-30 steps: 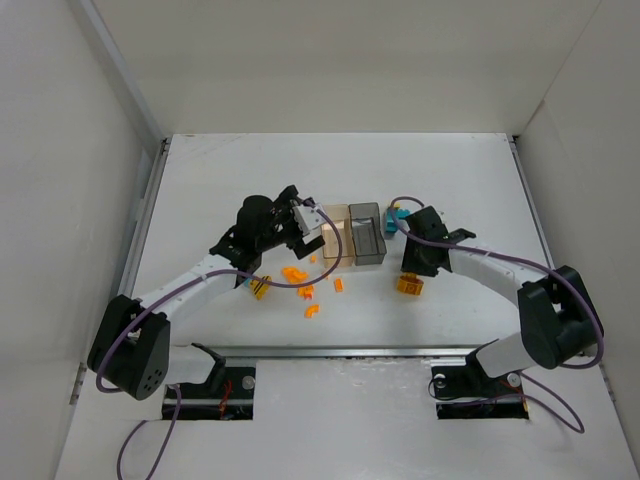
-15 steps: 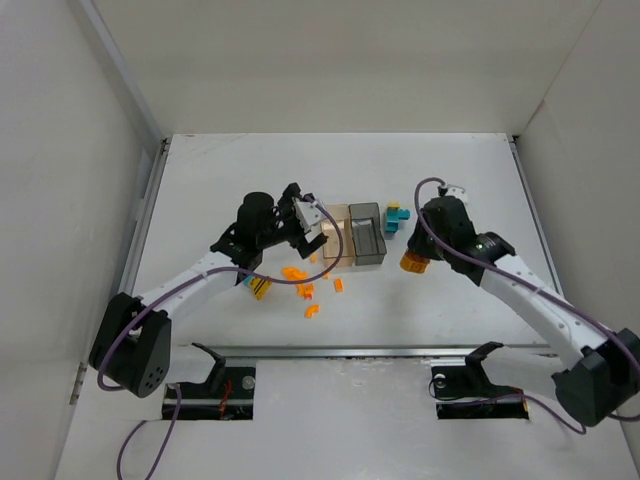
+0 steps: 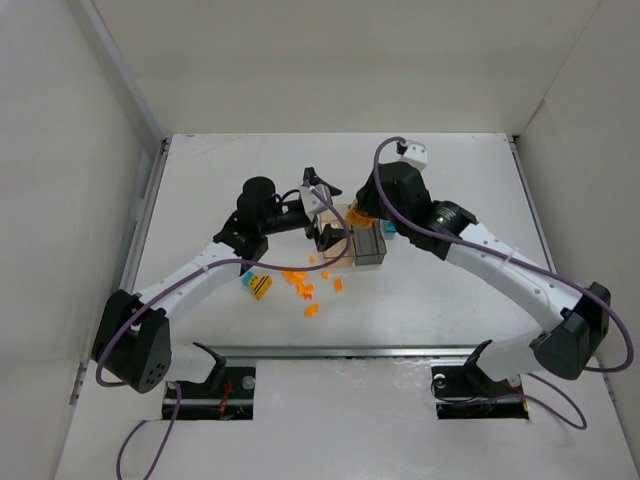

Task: Sort the legos into containers by color

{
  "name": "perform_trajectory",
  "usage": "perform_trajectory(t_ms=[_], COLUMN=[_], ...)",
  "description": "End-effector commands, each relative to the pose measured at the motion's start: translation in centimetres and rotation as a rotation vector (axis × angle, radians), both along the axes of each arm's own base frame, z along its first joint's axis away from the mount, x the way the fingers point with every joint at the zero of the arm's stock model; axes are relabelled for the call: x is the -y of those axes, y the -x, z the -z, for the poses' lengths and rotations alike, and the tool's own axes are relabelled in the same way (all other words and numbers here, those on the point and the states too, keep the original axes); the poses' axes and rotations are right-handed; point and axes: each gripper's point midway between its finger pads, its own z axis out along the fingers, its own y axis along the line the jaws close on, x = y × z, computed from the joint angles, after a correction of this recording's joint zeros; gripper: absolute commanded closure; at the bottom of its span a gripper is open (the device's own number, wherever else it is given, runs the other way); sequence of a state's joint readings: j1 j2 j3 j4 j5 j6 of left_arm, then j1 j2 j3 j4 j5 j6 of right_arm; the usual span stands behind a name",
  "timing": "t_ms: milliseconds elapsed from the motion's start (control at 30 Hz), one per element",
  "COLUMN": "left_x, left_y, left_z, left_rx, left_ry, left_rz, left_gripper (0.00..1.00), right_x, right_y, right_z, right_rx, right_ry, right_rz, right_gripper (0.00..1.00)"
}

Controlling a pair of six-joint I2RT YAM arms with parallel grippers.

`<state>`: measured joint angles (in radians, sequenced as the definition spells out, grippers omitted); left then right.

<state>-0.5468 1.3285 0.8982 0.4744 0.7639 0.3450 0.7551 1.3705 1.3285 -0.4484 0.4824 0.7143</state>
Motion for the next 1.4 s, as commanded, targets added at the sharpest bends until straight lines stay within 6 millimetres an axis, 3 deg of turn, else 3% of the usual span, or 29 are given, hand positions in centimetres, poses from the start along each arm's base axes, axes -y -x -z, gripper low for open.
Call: perform_trajectory(t_ms=[0, 167, 433, 567, 600, 700, 733, 833, 967, 1033, 1067, 1100, 1133, 1233, 1367], left_x=[1.0, 2.1, 1.8, 1.8, 1.8, 2.0, 2.0, 2.0, 1.5, 1.1, 1.0, 0.6, 0.5, -0.5, -1.7], left_y=[1.6, 1.7, -0.6, -0.9, -0.9, -0.8, -0.7, -0.7, -0.6, -0.2, -0.1, 0.4, 0.7, 2.0, 3.1], left_z=[-3.1, -2.6, -1.7, -1.3, -1.3, -1.3, -1.3, -1.3, -0.9, -0.5, 0.1, 1.3, 1.8, 2.8, 4.5], left_rx=[0.063, 0.052, 0.071, 0.064, 0.064, 0.065, 0.053, 0.043, 0.034, 0.058, 0.058, 0.037, 0.034, 0.023, -0.017], left_ry=[0.057, 0.051, 0.022, 0.016, 0.016, 0.015, 0.019, 0.023, 0.014, -0.022, -0.044, -0.083, -0.103, -0.145, -0.185], left_rz=[0.117, 0.114, -0.038, -0.050, -0.050, -0.050, -0.051, -0.051, -0.074, -0.071, -0.059, -0.055, -0.038, -0.015, 0.005], left_gripper=[0.00, 0.00, 0.00, 0.23, 0.37, 0.63, 0.81, 1.00, 1.00, 1.00, 1.00, 1.00, 1.00, 1.00, 1.00], right_x=[-1.1, -2.6, -3.6, -3.8, -3.8, -3.7, -3.7, -3.6, -2.8, -3.0, -2.4, -1.7, -2.0, -1.7, -2.9], right_y=[-0.7, -0.5, 0.2, 0.3, 0.3, 0.3, 0.3, 0.5, 0.0, -0.9, -1.5, -2.8, -3.9, -6.5, -8.2], right_z=[-2.3, -2.6, -2.8, -2.7, -2.7, -2.3, -2.3, -2.4, -1.9, -1.6, -1.1, -1.8, -0.2, 2.1, 3.5], right_rx=[0.057, 0.079, 0.082, 0.079, 0.079, 0.072, 0.072, 0.076, 0.078, 0.071, 0.048, 0.051, 0.012, -0.055, -0.077], right_ry=[-0.020, -0.064, -0.080, -0.083, -0.083, -0.075, -0.075, -0.090, -0.058, -0.029, -0.004, -0.006, 0.023, 0.075, 0.110], right_rz=[0.005, -0.027, -0.052, -0.060, -0.060, -0.060, -0.060, -0.056, -0.007, 0.020, 0.040, 0.072, 0.074, 0.096, 0.061], right_gripper=[1.00, 1.00, 1.00, 1.00, 1.00, 1.00, 1.00, 1.00, 1.00, 1.00, 1.00, 1.00, 1.00, 1.00, 1.00])
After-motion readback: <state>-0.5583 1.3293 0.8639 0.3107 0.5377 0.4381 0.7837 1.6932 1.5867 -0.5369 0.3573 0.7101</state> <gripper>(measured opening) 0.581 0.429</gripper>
